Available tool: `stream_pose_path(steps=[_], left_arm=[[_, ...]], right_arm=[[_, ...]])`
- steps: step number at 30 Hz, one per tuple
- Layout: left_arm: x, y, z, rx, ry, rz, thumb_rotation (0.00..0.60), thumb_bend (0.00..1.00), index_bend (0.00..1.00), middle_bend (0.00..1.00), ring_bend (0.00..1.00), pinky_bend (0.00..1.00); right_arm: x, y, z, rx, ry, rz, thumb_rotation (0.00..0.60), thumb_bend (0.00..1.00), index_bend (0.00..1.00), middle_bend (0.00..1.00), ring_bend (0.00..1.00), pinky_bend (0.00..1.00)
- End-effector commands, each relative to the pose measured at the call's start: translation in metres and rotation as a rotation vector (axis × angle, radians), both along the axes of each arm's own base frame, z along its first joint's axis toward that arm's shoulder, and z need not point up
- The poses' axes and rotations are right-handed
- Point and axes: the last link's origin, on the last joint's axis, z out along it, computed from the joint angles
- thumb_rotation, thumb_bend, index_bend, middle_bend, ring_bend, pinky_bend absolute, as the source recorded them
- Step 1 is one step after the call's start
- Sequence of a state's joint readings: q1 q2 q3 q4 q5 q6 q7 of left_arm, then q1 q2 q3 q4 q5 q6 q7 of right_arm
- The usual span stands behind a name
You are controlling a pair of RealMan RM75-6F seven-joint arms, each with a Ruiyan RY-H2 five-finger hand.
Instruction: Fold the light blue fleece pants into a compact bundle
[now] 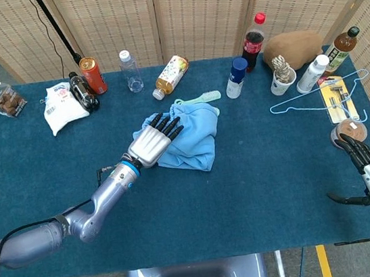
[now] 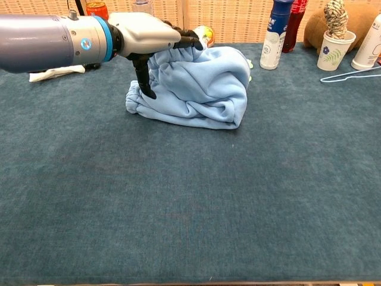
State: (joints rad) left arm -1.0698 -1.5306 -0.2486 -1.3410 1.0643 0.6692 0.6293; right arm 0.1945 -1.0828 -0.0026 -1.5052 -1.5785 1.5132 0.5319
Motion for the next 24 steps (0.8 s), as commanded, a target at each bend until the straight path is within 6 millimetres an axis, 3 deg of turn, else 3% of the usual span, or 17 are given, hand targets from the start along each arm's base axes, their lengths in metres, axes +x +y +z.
stream_pose_path(steps=[1,13,24], left_arm=[[-0.014,0.001,-0.008,-0.021,-0.003,0.047,0.559,0.11,0.0,0.0,0.0,0.0],[-0.068,0.004,-0.015,0.011,-0.034,0.098,0.554,0.11,0.0,0.0,0.0,0.0],[-0.071,0.008,-0.035,0.045,-0.072,0.055,0.533,0.11,0.0,0.0,0.0,0.0]], right_arm=[[0.0,0.0,-0.001,-0.001,0.002,-0.003,0.6,0.0,0.0,0.0,0.0,0.0],[0.003,0.002,-0.001,-0.012,-0.002,0.011,0.6,0.0,0.0,0.0,0.0,0.0],[0.003,0.002,0.0,-0.016,-0.012,0.021,0.6,0.0,0.0,0.0,0.0,0.0]])
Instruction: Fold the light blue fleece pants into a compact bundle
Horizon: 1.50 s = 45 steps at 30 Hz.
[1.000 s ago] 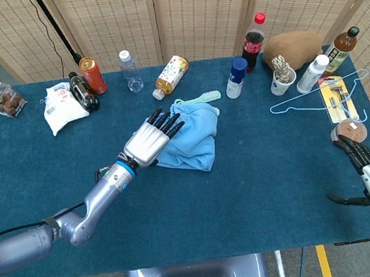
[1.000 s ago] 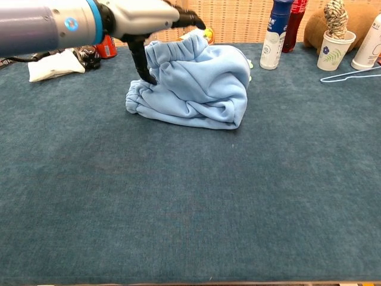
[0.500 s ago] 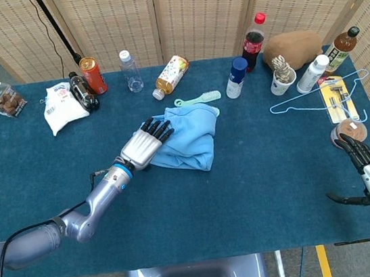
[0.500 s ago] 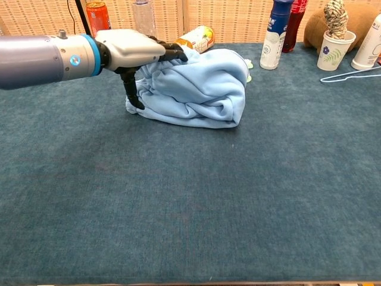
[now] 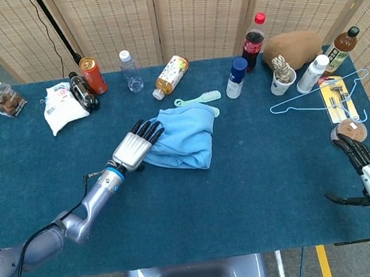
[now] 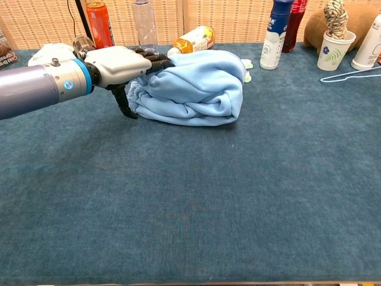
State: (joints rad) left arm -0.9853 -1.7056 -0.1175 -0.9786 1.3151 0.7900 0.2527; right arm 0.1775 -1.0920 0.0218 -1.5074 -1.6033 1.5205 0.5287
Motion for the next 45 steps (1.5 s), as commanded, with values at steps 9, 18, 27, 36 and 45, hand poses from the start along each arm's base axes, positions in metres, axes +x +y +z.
stream_pose_path(steps=[9,18,27,36,45], left_arm=[[0.005,0.005,-0.019,0.031,-0.026,-0.012,0.547,0.11,0.0,0.0,0.0,0.0],[0.007,0.009,-0.028,0.047,0.0,-0.025,0.6,0.17,0.0,0.0,0.0,0.1],[0.007,0.006,-0.037,0.066,0.026,-0.031,0.6,0.53,0.18,0.06,0.17,0.37],[0.01,0.001,-0.039,0.094,-0.013,-0.056,0.6,0.88,0.78,0.58,0.6,0.77],[0.012,0.006,-0.016,0.153,-0.104,-0.099,0.6,1.0,0.9,0.71,0.7,0.87]], right_arm=[[-0.002,0.002,0.005,-0.012,-0.011,0.005,0.6,0.0,0.0,0.0,0.0,0.0],[-0.001,0.005,0.007,-0.017,-0.012,0.018,0.6,0.0,0.0,0.0,0.0,0.0],[0.002,0.007,0.012,-0.031,-0.028,0.032,0.6,0.0,0.0,0.0,0.0,0.0],[0.0,0.006,0.014,-0.034,-0.035,0.029,0.6,0.0,0.0,0.0,0.0,0.0],[0.001,0.007,0.014,-0.031,-0.04,0.032,0.6,0.0,0.0,0.0,0.0,0.0]])
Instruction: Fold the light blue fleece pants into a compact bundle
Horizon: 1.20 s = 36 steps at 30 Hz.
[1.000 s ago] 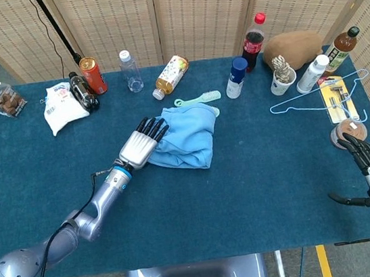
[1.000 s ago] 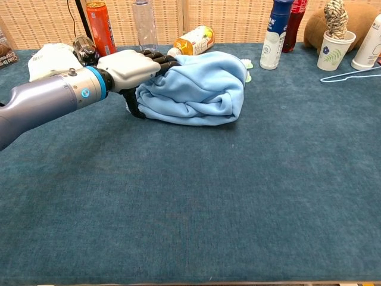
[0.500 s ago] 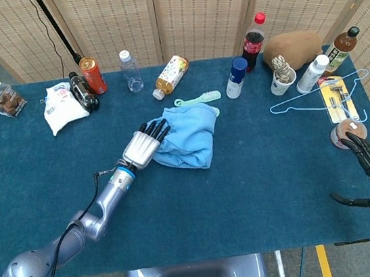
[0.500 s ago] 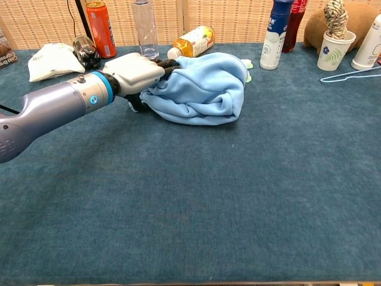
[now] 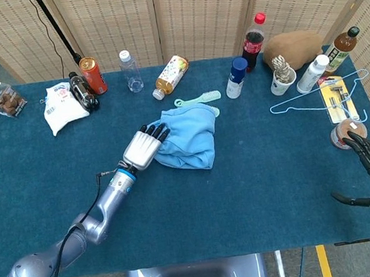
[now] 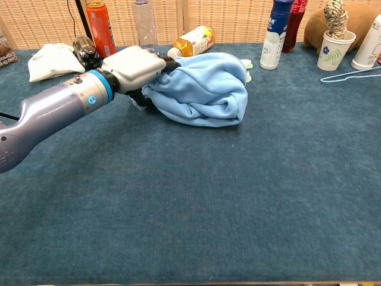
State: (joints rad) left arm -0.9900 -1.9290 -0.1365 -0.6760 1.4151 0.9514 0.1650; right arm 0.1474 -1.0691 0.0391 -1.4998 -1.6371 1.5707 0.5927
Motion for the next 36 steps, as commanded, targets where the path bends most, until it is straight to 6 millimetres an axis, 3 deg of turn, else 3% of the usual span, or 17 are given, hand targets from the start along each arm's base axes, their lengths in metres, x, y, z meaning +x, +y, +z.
stream_pose_path(steps=[1,6,12,17,22,27,31,36], left_arm=[[-0.002,0.004,0.014,0.028,-0.023,-0.016,0.6,1.0,0.9,0.71,0.71,0.87],[-0.014,0.005,0.035,0.059,-0.029,-0.022,0.6,1.0,0.9,0.72,0.71,0.87],[-0.045,0.004,0.081,0.126,-0.101,0.014,0.6,1.0,0.9,0.72,0.71,0.87],[-0.087,-0.005,0.121,0.182,-0.132,0.064,0.6,1.0,0.9,0.72,0.71,0.87],[-0.146,-0.024,0.156,0.227,-0.124,0.149,0.6,1.0,0.9,0.72,0.71,0.87],[-0.198,-0.047,0.171,0.256,-0.1,0.23,0.6,1.0,0.9,0.72,0.71,0.87],[-0.224,-0.062,0.173,0.256,-0.09,0.271,0.6,1.0,0.9,0.72,0.71,0.87],[-0.242,-0.073,0.178,0.256,-0.109,0.295,0.6,1.0,0.9,0.72,0.7,0.87]], right_arm=[[0.0,0.0,0.0,-0.001,-0.001,0.001,0.6,0.0,0.0,0.0,0.0,0.0],[0.002,0.001,0.0,0.0,0.0,0.008,0.6,0.0,0.0,0.0,0.0,0.0],[0.003,0.002,-0.002,0.006,0.003,0.015,0.6,0.0,0.0,0.0,0.0,0.0],[0.006,0.003,-0.004,0.016,0.005,0.029,0.6,0.0,0.0,0.0,0.0,0.0],[0.011,0.004,-0.008,0.03,0.01,0.046,0.6,0.0,0.0,0.0,0.0,0.0],[0.016,0.007,-0.01,0.039,0.014,0.066,0.6,0.0,0.0,0.0,0.0,0.0],[0.019,0.007,-0.011,0.041,0.015,0.073,0.6,0.0,0.0,0.0,0.0,0.0],[0.02,0.007,-0.014,0.05,0.02,0.073,0.6,0.0,0.0,0.0,0.0,0.0]])
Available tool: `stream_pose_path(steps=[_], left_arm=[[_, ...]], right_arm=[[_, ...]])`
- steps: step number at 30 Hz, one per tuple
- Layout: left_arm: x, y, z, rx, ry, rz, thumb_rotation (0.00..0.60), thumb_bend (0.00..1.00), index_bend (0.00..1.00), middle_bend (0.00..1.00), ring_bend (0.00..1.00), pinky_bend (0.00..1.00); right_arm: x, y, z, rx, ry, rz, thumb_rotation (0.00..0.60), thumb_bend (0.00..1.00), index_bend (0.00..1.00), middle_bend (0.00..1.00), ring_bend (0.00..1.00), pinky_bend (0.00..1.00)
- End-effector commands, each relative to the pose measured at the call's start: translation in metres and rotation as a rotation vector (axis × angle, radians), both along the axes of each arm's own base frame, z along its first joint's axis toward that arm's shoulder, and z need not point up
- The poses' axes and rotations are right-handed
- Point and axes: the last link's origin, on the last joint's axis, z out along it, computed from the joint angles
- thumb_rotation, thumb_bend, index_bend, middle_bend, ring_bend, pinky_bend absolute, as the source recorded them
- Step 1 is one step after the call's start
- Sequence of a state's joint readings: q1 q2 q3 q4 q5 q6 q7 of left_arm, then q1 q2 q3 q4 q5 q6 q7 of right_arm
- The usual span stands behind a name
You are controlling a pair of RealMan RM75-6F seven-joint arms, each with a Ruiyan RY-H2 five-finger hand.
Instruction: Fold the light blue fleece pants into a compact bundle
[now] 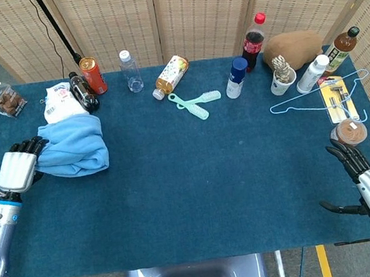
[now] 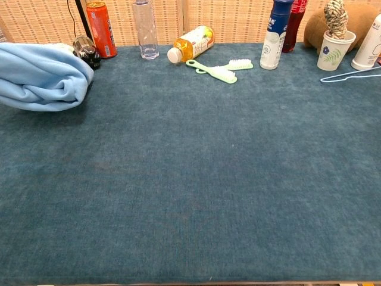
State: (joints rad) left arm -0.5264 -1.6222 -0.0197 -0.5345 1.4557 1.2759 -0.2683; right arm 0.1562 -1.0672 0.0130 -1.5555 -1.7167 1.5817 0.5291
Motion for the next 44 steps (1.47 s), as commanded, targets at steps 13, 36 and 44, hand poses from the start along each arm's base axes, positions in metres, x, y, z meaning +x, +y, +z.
stream_pose_path(steps=[13,36,44], left_arm=[[-0.028,-0.035,0.002,-0.16,-0.088,0.111,0.133,0.17,0.0,0.0,0.0,0.0],[0.01,-0.145,0.064,-0.065,-0.333,0.158,0.394,0.04,0.0,0.0,0.0,0.0],[0.011,-0.182,0.064,-0.008,-0.381,0.269,0.496,0.04,0.0,0.0,0.0,0.0]], right_arm=[[0.001,0.0,-0.003,0.017,0.007,-0.007,0.6,0.0,0.0,0.0,0.0,0.0],[0.0,0.008,0.007,-0.04,0.047,-0.006,0.6,0.0,0.0,0.0,0.0,0.0],[-0.007,0.007,0.014,-0.225,0.252,-0.067,0.6,0.0,0.0,0.0,0.0,0.0]])
